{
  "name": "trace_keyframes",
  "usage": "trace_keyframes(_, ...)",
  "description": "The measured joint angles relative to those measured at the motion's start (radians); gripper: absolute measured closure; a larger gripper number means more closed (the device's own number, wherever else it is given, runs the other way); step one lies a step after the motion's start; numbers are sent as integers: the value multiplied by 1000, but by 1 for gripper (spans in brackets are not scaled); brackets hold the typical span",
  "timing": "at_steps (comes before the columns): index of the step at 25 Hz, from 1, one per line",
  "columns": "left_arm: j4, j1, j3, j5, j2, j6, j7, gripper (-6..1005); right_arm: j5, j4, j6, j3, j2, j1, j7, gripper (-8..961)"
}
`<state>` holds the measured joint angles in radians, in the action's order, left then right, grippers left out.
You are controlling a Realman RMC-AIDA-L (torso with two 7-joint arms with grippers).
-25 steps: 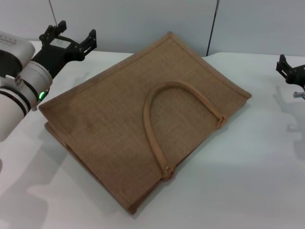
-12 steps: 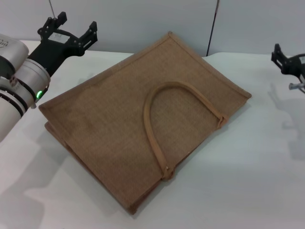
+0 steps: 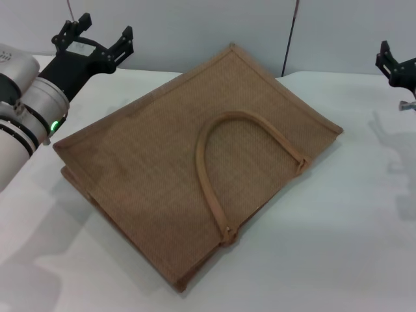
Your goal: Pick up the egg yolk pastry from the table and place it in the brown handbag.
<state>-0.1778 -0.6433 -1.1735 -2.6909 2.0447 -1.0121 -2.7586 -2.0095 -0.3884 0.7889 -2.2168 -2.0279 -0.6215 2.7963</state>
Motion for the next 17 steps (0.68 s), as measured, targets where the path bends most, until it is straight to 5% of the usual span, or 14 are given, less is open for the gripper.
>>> trace_keyframes(17,13,-21,0,-1,-2,10,1,123,8,43,-14,0,1,-26,0,53)
